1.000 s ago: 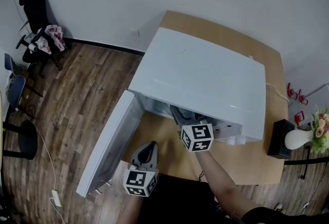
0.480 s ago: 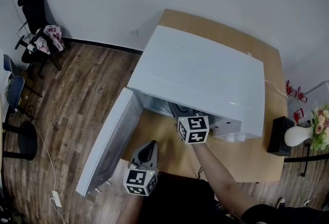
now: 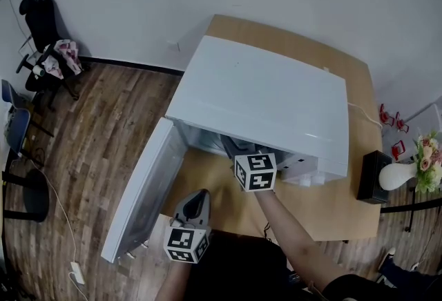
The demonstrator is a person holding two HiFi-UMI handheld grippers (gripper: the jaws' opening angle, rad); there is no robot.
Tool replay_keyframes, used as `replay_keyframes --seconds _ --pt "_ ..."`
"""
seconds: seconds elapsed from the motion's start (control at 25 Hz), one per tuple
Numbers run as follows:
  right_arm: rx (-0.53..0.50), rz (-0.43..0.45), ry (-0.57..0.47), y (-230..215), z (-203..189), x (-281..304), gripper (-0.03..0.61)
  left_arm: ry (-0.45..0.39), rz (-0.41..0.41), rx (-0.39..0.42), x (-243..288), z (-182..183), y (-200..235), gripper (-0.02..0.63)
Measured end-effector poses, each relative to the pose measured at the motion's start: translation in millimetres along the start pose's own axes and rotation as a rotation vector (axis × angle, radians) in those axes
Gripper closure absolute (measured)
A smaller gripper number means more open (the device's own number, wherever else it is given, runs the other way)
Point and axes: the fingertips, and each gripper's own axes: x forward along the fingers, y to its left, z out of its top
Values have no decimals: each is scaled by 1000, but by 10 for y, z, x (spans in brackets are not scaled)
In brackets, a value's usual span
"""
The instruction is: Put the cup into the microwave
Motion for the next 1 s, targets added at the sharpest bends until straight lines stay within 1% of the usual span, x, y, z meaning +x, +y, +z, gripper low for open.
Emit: replay_keyframes --seconds 0.2,0.52,0.76,1.0 --pt "-16 4 -15 -10 44 -133 227 -4 -6 8 -31 -1 -22 607" --pt "10 10 -10 5 -27 -386 227 -4 -30 13 -22 -4 -84 607" --pt "77 53 -40 80 3 -652 227 -11 -49 25 1 32 -126 607" --pt "213 76 -74 152 68 -980 227 -7 -68 28 26 56 -190 607"
